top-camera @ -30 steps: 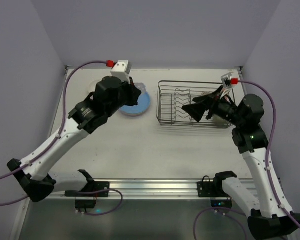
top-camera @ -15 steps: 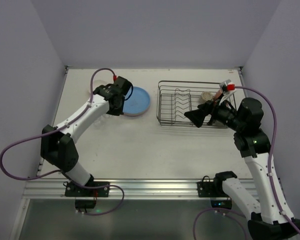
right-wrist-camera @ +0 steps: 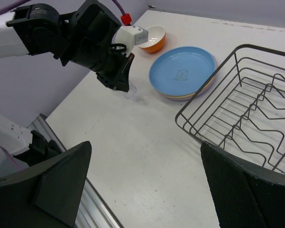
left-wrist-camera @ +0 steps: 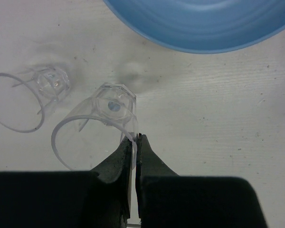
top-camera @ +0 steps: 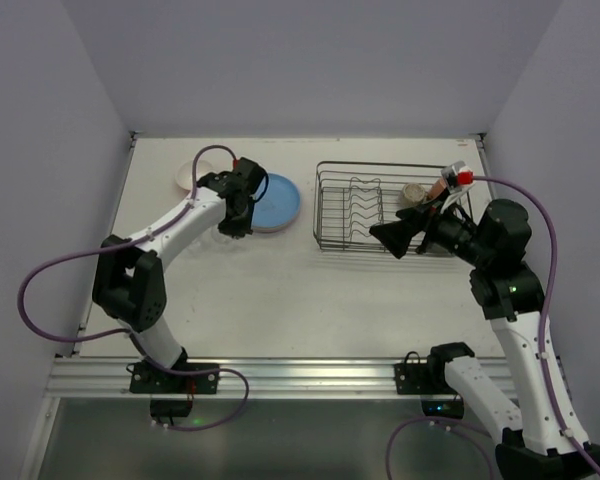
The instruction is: Unload the mixed dishes from the dish rack
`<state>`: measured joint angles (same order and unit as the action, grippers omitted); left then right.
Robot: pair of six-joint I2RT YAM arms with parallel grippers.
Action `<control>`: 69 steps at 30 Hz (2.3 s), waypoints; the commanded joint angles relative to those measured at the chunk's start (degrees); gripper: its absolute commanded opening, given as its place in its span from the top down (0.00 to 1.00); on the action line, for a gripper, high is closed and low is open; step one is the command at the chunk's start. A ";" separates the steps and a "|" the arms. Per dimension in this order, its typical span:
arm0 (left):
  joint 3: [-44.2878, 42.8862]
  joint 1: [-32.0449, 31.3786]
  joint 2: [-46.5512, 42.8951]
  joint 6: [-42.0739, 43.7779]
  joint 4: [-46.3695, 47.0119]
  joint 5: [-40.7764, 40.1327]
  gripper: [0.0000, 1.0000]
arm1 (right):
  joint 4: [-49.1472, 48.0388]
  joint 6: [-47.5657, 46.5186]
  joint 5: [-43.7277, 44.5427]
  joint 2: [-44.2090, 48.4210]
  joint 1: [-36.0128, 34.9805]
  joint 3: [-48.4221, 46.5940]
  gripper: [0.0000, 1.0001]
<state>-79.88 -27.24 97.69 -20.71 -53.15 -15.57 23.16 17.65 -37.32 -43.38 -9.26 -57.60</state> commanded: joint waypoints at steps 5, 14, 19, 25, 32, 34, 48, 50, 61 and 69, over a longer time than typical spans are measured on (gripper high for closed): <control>3.41 3.34 1.18 2.25 3.66 3.36 1.00 | -1.62 -0.69 -1.88 0.66 0.03 0.48 0.01; 3.85 4.22 3.03 2.16 4.19 2.57 0.98 | -1.71 -0.77 -1.70 0.66 -0.15 0.74 0.01; 3.76 4.57 3.91 2.34 5.16 4.23 0.98 | -2.06 -0.69 -1.79 1.10 -0.32 1.18 0.01; 4.11 4.57 4.44 2.52 6.12 5.29 0.95 | -1.97 -0.86 -1.79 0.92 -0.50 1.18 0.01; 3.76 4.57 5.41 2.34 6.21 4.41 0.93 | -1.71 -1.04 -1.44 1.27 -0.59 1.27 0.01; 3.15 4.66 5.76 2.17 5.95 3.89 0.93 | -1.62 -1.04 -1.44 1.28 -0.59 1.27 0.01; 3.50 4.57 -3.28 1.02 7.97 5.37 0.32 | 0.31 -1.48 5.75 -1.45 -0.68 1.00 0.01; 4.37 4.39 -5.92 1.46 9.28 8.17 0.27 | 0.13 -0.61 8.84 -3.37 -0.68 1.35 0.01; 14.38 1.05 -35.96 -0.56 16.57 8.28 0.00 | 10.14 1.59 34.41 -30.96 7.13 -11.47 0.01; 33.91 0.97 -55.15 0.93 28.19 17.41 0.00 | 19.46 -4.19 36.17 -53.09 8.99 -32.64 0.03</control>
<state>-49.58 -26.06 41.41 -20.38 -30.26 -2.68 38.52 16.91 -4.16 -91.79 0.14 -82.43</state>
